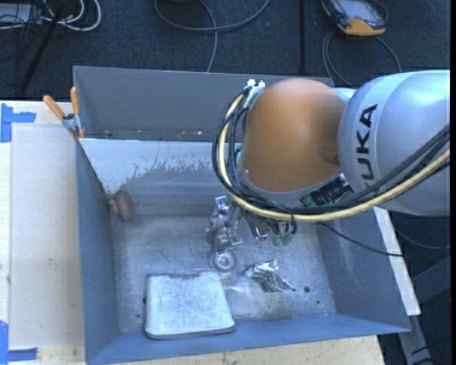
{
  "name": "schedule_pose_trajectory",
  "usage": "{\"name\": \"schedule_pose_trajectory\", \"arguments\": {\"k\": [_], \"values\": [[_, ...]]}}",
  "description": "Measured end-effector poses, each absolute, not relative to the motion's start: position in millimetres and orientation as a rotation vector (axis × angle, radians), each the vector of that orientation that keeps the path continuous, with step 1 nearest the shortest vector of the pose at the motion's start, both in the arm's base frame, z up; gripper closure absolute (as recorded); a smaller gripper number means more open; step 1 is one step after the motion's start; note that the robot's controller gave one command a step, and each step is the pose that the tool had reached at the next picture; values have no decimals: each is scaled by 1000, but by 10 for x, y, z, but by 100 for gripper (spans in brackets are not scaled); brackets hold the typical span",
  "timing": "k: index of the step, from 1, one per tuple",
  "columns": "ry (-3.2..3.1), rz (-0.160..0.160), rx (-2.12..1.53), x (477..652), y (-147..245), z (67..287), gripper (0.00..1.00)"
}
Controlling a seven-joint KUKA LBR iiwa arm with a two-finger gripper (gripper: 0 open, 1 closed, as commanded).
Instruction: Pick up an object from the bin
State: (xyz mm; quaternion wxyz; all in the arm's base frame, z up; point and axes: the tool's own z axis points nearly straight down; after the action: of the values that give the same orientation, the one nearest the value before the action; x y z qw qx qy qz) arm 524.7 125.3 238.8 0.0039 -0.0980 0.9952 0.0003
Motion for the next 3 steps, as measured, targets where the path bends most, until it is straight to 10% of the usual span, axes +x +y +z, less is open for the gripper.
{"name": "schedule_pose_trajectory", "arguments": {"k": [1, 2, 3], "values": [[3127, 1, -304, 5234, 1250, 2348, 0], [3127, 1, -302, 5234, 1248, 2348, 100], [3127, 1, -301, 5234, 1248, 2347, 0]]}}
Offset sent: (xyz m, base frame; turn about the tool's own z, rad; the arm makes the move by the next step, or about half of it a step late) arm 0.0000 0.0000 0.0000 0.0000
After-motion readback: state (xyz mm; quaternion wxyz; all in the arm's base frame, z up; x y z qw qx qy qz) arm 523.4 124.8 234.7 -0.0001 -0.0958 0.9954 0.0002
